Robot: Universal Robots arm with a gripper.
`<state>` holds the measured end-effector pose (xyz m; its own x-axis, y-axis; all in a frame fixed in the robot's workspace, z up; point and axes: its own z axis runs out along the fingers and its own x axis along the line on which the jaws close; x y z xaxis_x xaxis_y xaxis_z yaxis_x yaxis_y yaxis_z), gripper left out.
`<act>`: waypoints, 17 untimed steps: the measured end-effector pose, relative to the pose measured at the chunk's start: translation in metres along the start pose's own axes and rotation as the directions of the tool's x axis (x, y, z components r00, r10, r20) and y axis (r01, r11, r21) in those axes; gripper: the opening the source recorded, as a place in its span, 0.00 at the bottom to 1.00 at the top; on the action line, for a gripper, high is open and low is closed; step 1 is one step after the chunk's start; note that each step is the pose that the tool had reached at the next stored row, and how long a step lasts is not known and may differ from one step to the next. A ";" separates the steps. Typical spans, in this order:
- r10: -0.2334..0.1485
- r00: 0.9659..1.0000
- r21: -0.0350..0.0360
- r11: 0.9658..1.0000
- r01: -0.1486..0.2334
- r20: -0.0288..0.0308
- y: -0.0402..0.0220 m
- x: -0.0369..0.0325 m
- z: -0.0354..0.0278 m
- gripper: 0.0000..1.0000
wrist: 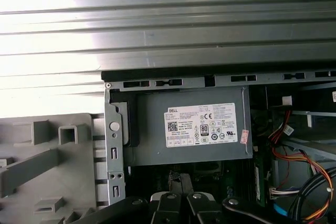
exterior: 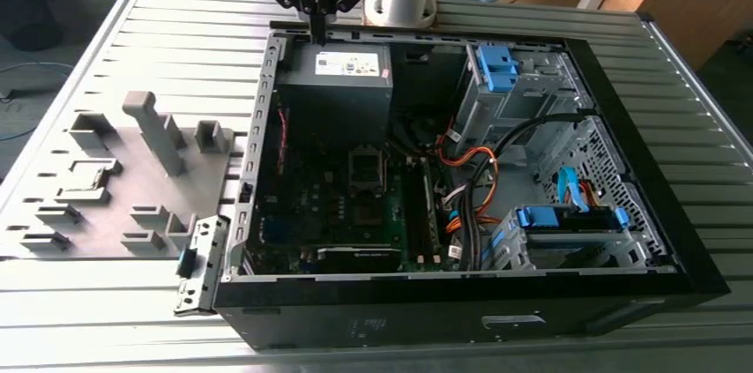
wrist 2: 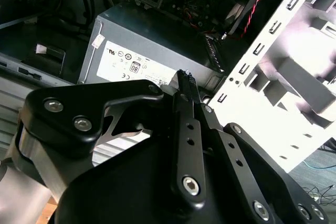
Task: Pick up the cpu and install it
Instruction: 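Reach for the cpu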
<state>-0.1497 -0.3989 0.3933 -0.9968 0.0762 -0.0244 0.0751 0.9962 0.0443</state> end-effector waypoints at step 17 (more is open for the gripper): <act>0.000 1.000 0.000 1.000 0.000 0.000 -0.0009 0.0117 -0.0002 0.11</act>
<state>-0.1614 -0.3989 0.3932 -0.9968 0.0762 -0.0245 0.0751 0.9962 0.0444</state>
